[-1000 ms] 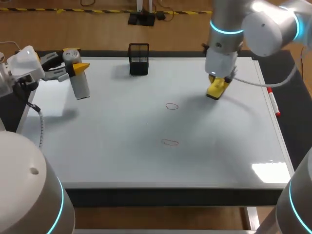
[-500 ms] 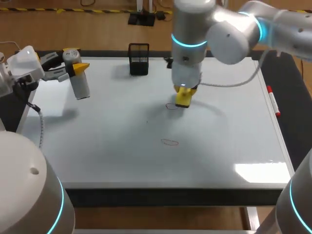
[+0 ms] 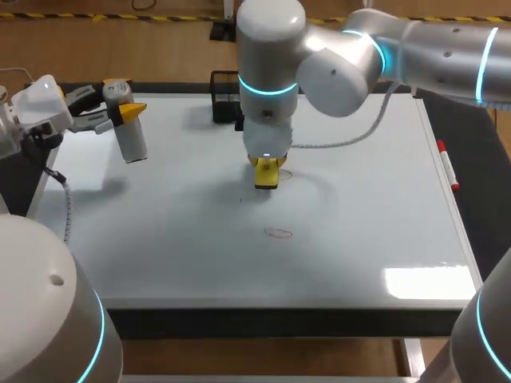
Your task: Pick up the inspection probe, press it on each red-marked spot on the whiteboard one by one, put down the probe, pick up the eraser, and wipe off all the red marks.
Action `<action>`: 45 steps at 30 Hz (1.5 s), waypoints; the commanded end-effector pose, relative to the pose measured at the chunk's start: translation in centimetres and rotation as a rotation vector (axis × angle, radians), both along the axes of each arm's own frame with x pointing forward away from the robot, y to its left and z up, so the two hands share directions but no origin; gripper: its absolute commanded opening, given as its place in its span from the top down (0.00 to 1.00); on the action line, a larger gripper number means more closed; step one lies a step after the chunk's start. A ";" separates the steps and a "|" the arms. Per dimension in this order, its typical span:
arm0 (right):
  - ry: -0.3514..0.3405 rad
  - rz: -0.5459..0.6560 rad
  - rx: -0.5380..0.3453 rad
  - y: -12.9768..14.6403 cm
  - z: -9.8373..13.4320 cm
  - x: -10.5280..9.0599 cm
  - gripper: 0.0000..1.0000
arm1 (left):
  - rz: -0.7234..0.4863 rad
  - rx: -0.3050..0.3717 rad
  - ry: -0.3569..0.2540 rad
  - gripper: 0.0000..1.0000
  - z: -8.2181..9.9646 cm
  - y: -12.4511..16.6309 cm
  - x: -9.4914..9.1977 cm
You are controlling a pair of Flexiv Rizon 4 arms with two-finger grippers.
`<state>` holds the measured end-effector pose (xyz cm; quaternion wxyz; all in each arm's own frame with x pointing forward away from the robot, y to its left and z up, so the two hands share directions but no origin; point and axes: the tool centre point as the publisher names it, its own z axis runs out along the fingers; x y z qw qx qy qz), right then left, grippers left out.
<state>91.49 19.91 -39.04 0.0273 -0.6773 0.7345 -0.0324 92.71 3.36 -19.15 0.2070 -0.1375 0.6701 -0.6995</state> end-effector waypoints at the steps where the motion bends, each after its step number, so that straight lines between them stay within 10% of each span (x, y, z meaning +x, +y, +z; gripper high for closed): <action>1: 0.002 0.007 -0.009 0.6 -0.3 0.2 1.00 | 0.000 -0.002 -0.002 1.00 0.0 0.0 0.0; 45: 0.002 0.024 -0.005 -1.2 -2.2 -0.3 1.00 | 0.000 -0.002 -0.002 1.00 0.0 0.0 0.0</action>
